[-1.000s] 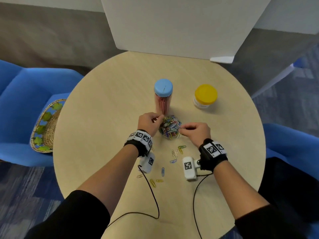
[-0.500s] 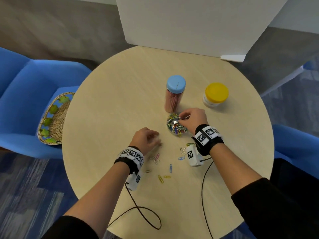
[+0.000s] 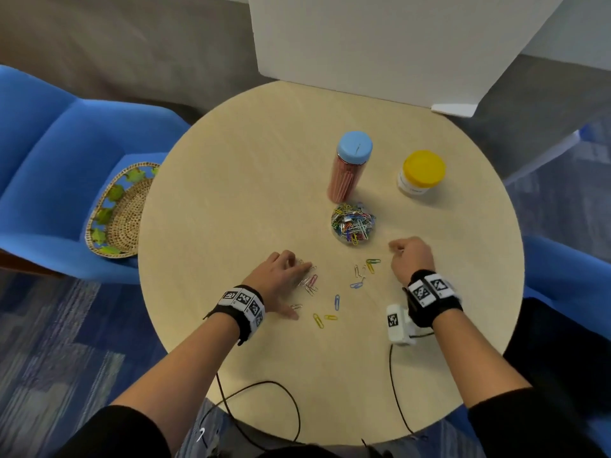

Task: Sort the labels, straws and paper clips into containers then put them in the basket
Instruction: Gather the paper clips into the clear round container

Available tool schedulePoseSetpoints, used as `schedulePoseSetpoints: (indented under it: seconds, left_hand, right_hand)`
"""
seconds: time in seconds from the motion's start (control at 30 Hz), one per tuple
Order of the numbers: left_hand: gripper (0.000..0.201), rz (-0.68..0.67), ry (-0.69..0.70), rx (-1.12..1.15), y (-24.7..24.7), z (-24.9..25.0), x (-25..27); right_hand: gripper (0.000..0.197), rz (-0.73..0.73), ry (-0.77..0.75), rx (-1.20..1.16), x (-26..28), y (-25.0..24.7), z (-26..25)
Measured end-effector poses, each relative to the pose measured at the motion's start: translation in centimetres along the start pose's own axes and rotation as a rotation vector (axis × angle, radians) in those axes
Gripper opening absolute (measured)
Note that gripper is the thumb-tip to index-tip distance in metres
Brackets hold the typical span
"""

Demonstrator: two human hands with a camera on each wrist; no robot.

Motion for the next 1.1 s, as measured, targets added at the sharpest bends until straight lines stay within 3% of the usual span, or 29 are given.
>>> schedulePoseSetpoints:
  seconds: [0.13,0.23,0.33,0.5,0.57,0.67,0.83,0.9,1.0,1.03,1.1]
  left_hand:
    - [0.086,0.116,-0.033,0.106,0.8,-0.1,1.5]
    - [0.052,0.219,-0.040,0.237,1.0,-0.5,2.4]
    - [0.030,0.286,-0.075,0.308,0.4,-0.7,3.0]
    - [0.068,0.308,-0.235,0.340,0.6,-1.1,2.6]
    - [0.062,0.295,-0.228,0.268,0.8,-0.3,2.1]
    - [0.043,0.297,-0.095,0.177,0.9,1.8,1.3]
    - [0.039,0.260,0.031,0.214,0.8,3.4,1.1]
    - [0.054,0.255,0.029,0.208,1.2,3.2,1.7]
    - [0.103,0.181,0.036,0.044,2.6,3.5,2.3]
    - [0.106,0.174,0.026,0.022,2.9,3.7,2.3]
    - [0.091,0.225,-0.002,0.070,2.7,4.1,2.0]
  right_hand:
    - [0.057,-0.129,-0.286,0.163,5.4,4.1,-2.4]
    - [0.049,-0.239,-0.432,0.169,8.4,6.3,-3.3]
    - [0.041,-0.215,-0.411,0.095,8.6,5.7,-2.7]
    - [0.071,-0.261,-0.330,0.162,8.7,5.0,-1.3]
    - [0.083,-0.351,-0.355,0.085,10.5,6.2,-2.1]
    - [0.088,-0.427,-0.378,-0.006,12.8,7.9,-2.9]
    - [0.093,-0.343,-0.263,-0.069,12.9,8.2,-2.2]
    - [0.092,-0.288,-0.212,-0.101,12.8,8.2,-1.9]
    - [0.089,-0.257,-0.178,-0.174,12.9,8.6,-2.4]
    - [0.088,-0.252,-0.180,-0.183,12.9,8.8,-2.8]
    - [0.087,-0.227,-0.188,-0.194,12.8,9.0,-3.4]
Point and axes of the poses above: each hand's wrist, its own x-axis away from the middle knuckle, its own y-axis out of the palm, z = x × y, the point moved 7 cm from there along -x, towards the middle knuckle, and after that the axes turned 5 degrees about z, right-handed, at the moved point
